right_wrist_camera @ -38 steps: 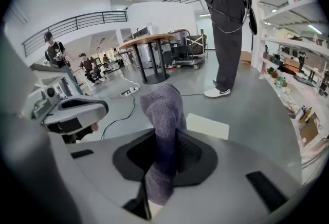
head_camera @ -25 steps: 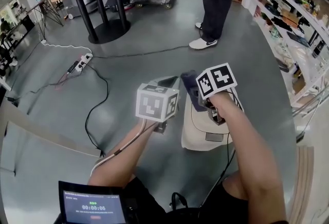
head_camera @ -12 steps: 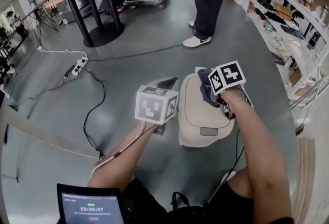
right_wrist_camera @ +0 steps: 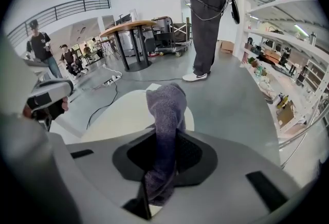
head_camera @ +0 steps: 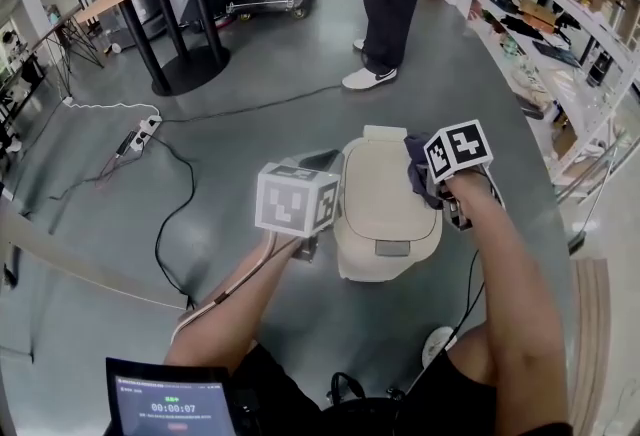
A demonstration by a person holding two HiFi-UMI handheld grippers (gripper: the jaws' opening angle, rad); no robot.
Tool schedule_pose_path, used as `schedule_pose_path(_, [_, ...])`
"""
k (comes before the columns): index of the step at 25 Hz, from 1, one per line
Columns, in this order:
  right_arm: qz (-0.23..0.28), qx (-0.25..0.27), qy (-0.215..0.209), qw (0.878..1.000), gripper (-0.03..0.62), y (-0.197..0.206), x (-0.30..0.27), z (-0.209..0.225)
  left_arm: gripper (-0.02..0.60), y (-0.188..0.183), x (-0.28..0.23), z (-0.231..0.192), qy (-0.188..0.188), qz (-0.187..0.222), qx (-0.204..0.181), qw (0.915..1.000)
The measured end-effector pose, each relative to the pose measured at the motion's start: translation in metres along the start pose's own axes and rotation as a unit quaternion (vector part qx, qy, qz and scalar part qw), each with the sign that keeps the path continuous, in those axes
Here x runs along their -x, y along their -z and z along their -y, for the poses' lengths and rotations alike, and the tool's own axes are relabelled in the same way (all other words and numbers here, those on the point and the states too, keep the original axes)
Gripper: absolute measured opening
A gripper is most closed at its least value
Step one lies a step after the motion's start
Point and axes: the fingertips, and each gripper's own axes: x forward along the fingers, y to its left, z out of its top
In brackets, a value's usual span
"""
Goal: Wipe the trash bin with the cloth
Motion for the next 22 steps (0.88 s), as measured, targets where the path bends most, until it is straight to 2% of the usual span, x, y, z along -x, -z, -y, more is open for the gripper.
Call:
schedule_pose_path(4, [0.011,-0.011,0.002,1.000,0.074,0.004,0.006,0.015,-0.002,-0.003,-0.002,0.015,0.001,0.005,0.001,1.0000])
schedule_pose_path(8, [0.037,-0.011,-0.023,0.999,0.074,-0.006,0.020,-0.004,-0.003,-0.007,0.002,0.025,0.002,0.008,0.005,1.0000])
schedule_pose_path(11, [0.057,-0.004,-0.070,0.996,0.074,-0.016,0.034,-0.039,-0.002,-0.010,0.007,0.032,-0.003,0.011,-0.005,0.9999])
schedule_pose_path(16, [0.075,0.008,-0.145,0.987,0.074,-0.023,0.027,-0.143,-0.003,0.015,0.034,0.001,-0.008,0.014,-0.008,0.9998])
schedule_pose_path(20, [0.054,-0.001,-0.206,0.977,0.074,-0.021,0.032,-0.165,-0.003,-0.005,0.037,0.017,-0.021,0.013,-0.010,0.9996])
schedule_pose_path(22, [0.037,0.006,-0.214,0.976,0.074,-0.015,0.029,-0.171,-0.003,-0.009,0.038,0.021,-0.026,0.010,-0.012,0.9995])
